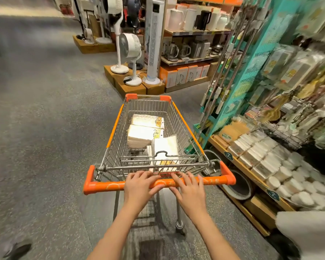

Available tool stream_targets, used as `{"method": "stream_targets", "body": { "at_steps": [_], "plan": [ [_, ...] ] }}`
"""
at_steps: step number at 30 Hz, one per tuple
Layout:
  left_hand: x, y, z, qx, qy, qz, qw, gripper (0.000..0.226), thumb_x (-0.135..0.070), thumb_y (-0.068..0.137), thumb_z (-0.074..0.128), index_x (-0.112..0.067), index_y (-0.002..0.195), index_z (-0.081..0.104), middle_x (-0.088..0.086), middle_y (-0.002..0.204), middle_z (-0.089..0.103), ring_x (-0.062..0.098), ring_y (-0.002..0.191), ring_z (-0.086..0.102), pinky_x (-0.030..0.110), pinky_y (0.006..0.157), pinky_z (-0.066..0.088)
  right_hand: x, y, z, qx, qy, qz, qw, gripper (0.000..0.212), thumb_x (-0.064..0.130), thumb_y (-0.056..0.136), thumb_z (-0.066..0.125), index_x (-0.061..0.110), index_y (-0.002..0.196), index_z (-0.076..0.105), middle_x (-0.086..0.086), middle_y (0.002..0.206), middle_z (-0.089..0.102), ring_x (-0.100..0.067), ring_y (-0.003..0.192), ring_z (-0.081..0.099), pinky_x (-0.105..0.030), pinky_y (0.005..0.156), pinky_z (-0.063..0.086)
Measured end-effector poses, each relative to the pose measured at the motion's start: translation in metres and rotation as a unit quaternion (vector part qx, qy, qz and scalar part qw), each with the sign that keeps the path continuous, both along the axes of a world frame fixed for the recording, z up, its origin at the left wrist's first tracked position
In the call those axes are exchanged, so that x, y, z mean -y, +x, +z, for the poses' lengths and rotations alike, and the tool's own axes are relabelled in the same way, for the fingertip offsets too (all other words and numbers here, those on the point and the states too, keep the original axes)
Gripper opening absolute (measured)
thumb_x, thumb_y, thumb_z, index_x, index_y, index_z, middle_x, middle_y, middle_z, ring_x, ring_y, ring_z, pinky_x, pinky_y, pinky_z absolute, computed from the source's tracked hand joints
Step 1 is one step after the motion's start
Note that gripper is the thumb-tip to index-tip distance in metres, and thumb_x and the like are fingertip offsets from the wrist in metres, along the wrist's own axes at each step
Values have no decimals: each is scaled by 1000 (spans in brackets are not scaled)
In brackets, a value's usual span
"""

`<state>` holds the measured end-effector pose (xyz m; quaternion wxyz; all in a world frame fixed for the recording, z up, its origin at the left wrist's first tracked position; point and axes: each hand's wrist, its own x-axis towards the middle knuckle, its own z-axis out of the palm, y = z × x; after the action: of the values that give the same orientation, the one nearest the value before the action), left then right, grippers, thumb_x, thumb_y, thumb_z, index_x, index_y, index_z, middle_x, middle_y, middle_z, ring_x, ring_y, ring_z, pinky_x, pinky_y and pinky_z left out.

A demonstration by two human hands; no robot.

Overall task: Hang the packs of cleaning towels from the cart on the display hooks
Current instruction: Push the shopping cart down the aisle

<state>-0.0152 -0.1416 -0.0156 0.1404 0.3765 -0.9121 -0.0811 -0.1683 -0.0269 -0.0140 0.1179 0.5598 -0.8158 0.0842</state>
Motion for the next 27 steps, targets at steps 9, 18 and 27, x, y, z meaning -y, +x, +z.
{"method": "stream_targets", "body": {
  "at_steps": [9, 18, 27],
  "plan": [
    [100, -2, -3, -26, -30, -40, 998, 32, -65, 81, 58, -44, 101, 72, -17, 100, 71, 11, 95, 66, 37, 80, 47, 90, -16, 9, 62, 103, -50, 991, 60, 71, 86, 23, 43, 132, 49, 8, 129, 57, -22, 128, 46, -53, 114, 17],
    [204, -20, -2, -9, -29, -88, 996, 42, -67, 85, 44, -42, 103, 71, -18, 106, 69, 14, 102, 64, 39, 85, 44, 177, -32, 5, 71, 113, -81, 988, 70, 75, 84, 11, 40, 134, 46, 12, 119, 60, -16, 113, 51, -43, 104, 28],
    [312, -56, -1, 8, -24, -116, 993, 55, -73, 85, 29, -43, 111, 67, -21, 117, 64, 10, 114, 57, 38, 93, 38, 274, -58, -4, 31, -3, -96, 995, 53, 67, 84, 37, 33, 111, 68, 11, 93, 68, -20, 88, 63, -45, 89, 44]
  ]
}}
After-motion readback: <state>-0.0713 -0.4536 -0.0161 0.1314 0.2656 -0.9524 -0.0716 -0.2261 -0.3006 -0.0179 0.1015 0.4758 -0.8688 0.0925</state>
